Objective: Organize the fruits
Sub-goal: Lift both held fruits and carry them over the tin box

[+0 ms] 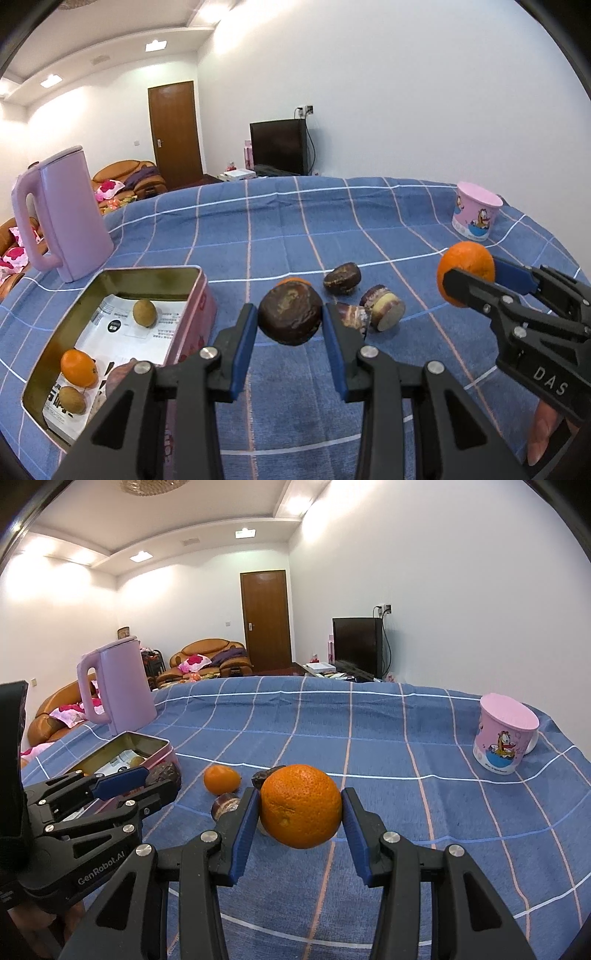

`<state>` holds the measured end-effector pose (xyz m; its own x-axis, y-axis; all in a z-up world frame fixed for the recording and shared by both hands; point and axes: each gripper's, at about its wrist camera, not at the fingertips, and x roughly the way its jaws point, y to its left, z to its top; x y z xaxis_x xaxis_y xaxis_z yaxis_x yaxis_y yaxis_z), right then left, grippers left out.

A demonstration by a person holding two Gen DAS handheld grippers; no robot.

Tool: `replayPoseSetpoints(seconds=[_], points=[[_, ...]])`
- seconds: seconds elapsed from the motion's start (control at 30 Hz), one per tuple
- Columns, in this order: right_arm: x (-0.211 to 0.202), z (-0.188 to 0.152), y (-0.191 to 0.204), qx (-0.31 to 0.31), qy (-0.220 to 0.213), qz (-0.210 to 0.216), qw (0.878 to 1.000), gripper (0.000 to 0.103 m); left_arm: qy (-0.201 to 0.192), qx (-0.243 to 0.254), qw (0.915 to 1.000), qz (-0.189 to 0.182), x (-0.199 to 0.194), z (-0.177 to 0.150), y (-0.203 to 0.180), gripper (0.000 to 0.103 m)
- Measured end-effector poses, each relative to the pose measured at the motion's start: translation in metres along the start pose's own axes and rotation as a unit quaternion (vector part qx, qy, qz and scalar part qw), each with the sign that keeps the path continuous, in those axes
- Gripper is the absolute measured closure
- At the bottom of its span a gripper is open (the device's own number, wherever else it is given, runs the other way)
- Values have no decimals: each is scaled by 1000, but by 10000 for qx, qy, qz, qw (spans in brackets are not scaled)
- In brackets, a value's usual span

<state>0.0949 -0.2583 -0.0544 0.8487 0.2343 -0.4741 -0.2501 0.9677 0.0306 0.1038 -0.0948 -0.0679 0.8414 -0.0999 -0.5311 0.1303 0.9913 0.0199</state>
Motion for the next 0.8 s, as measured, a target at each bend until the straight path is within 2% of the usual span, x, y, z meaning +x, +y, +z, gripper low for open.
replayPoseSetpoints(seconds=[0.8], points=[[-14,-1,4,-127,-371,-18,9992,56,-455,-41,9989,143,-17,-2,3,65]])
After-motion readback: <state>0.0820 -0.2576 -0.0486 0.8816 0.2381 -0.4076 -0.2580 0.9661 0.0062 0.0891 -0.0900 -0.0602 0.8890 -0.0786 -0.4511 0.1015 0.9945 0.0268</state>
